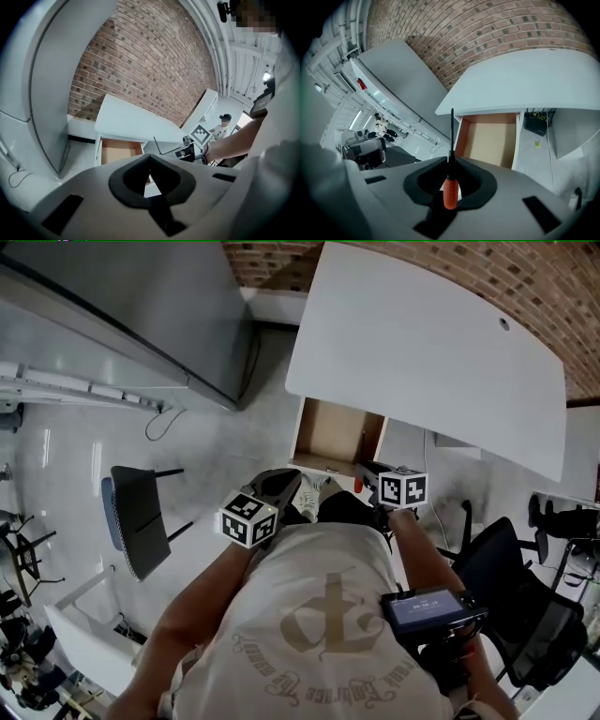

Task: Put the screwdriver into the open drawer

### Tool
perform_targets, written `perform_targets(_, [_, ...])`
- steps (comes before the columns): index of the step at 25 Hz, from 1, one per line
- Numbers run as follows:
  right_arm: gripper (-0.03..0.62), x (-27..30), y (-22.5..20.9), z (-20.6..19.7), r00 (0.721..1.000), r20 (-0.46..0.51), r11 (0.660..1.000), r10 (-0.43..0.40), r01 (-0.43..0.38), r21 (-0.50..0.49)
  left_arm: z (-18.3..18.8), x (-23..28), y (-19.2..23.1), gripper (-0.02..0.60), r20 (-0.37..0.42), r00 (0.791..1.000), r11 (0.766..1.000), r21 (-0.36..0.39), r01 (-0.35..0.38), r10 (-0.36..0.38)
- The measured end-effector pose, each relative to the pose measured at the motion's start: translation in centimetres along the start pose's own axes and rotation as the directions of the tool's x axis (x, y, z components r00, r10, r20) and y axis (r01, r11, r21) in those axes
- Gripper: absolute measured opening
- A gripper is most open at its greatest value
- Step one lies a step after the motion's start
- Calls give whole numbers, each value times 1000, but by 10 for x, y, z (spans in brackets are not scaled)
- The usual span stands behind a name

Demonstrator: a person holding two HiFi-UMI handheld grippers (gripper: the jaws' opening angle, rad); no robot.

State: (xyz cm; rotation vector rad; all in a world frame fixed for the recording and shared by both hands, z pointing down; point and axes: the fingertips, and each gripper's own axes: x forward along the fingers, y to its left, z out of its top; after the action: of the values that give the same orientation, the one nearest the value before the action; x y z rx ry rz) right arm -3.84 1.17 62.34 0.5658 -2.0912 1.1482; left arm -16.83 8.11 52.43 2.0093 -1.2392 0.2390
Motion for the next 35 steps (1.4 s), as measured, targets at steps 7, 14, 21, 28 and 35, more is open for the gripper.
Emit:
perform_targets(7, [68,36,-23,-11,998,-63,1000,-5,6,9,-17,12,8,20,-32,999,998,-43,-38,37])
perform_targets(14, [69,65,-43,-16,995,-98,999,-17,21,31,-30,31,12,20,-56,998,997,-68,-42,38])
perform_targets(21, [69,92,-63,-6,996,-85,997,-29,35,71,-45,51,19,20,-75,997,993,-106,-45,37])
perform_targets(28, [69,130,-77,2,994,-111,994,-21,32,104,-56,68,36,20,-89,995,986,-154,-56,43])
perform_targets(35, [69,160,-92,1,990,-140,989,-36,55,138,-71,67,58,20,-97,993,974,-208,-89,70])
